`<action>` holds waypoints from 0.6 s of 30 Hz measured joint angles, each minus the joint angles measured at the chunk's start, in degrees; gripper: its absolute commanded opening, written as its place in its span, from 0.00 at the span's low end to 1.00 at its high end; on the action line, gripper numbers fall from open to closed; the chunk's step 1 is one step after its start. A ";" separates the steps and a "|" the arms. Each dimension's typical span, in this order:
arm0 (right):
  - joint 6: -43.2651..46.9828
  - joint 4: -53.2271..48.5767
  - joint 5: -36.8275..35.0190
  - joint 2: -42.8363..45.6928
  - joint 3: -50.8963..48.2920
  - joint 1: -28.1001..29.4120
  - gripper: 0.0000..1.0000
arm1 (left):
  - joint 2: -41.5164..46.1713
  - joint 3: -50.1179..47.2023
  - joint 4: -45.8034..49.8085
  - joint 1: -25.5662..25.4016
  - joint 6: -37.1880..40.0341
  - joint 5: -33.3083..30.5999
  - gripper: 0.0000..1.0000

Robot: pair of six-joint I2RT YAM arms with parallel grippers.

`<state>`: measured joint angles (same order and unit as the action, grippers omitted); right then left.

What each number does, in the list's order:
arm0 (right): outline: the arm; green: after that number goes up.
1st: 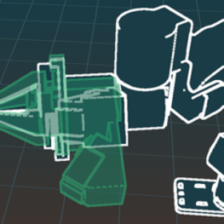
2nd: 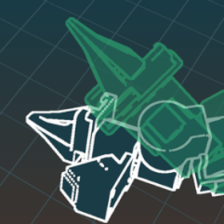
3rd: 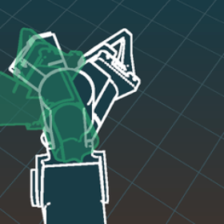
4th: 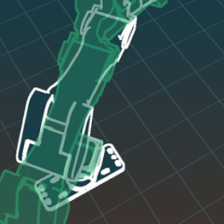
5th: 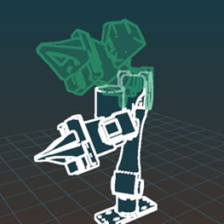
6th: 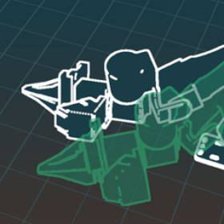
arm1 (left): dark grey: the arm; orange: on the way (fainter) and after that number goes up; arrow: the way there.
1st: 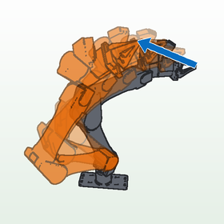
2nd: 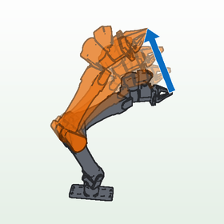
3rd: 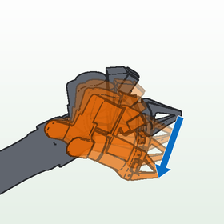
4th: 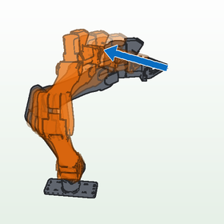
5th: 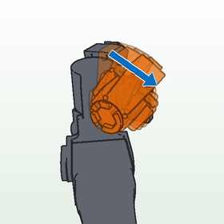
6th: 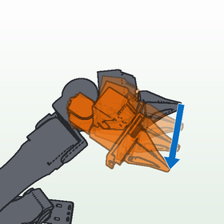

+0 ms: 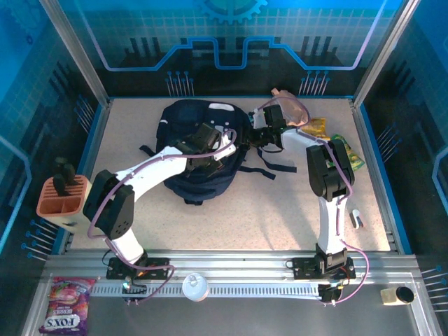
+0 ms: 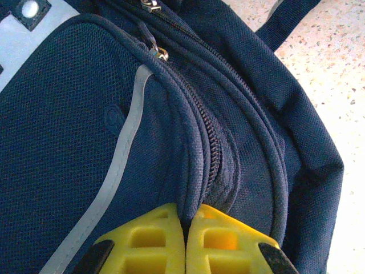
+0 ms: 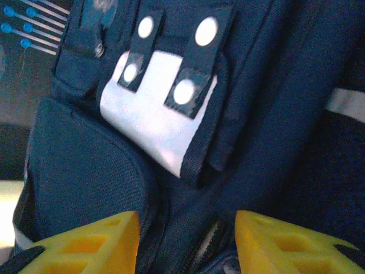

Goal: Pack the student bag

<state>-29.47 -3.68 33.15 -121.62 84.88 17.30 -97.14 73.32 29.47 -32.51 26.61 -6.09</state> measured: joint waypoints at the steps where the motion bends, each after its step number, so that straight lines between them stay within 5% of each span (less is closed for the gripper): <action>1: 1.09 -0.68 0.55 0.00 0.00 -0.02 0.48 | 0.00 0.00 0.02 0.02 0.00 0.00 0.00; 14: 13.00 -10.40 5.51 5.07 -3.04 -0.11 0.37 | 0.00 0.00 0.22 0.11 0.02 0.00 0.00; 18: 14.19 -11.56 4.90 5.09 -3.06 -0.11 0.41 | 0.00 0.00 0.24 0.15 0.02 0.13 0.00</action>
<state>-15.29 -15.25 38.04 -116.53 81.82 17.19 -97.14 73.32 29.71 -32.36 26.63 -5.96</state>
